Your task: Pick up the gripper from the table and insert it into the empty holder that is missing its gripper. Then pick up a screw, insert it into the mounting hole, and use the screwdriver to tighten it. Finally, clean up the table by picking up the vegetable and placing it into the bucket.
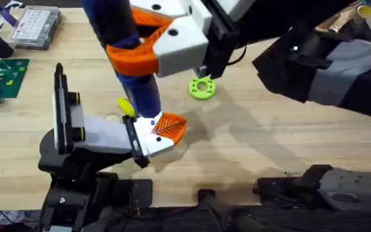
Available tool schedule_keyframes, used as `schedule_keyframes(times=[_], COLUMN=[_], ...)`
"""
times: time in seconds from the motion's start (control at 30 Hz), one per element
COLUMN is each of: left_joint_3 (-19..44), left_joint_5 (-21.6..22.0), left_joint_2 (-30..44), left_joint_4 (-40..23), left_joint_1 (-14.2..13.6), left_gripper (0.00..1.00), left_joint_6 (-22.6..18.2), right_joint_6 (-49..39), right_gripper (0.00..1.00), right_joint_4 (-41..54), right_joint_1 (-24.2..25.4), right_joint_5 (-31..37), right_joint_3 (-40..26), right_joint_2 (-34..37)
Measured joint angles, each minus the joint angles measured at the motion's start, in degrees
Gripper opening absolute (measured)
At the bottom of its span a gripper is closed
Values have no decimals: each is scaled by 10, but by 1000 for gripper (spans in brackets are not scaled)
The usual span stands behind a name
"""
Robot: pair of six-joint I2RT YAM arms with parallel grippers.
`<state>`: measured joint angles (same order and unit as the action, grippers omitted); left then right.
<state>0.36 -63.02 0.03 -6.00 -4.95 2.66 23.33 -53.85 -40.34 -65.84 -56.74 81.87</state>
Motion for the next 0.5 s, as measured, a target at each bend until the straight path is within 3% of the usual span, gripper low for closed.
schedule_keyframes(times=[0.5], left_joint_3=[0], left_joint_5=[0], left_joint_2=[0], left_joint_4=[0], left_joint_1=[0], left_gripper=[21], left_joint_6=[0], right_joint_6=[-11], right_gripper=[44], right_joint_4=[-31], right_joint_1=[-3], right_joint_5=[11], right_joint_3=[7], right_joint_2=[29])
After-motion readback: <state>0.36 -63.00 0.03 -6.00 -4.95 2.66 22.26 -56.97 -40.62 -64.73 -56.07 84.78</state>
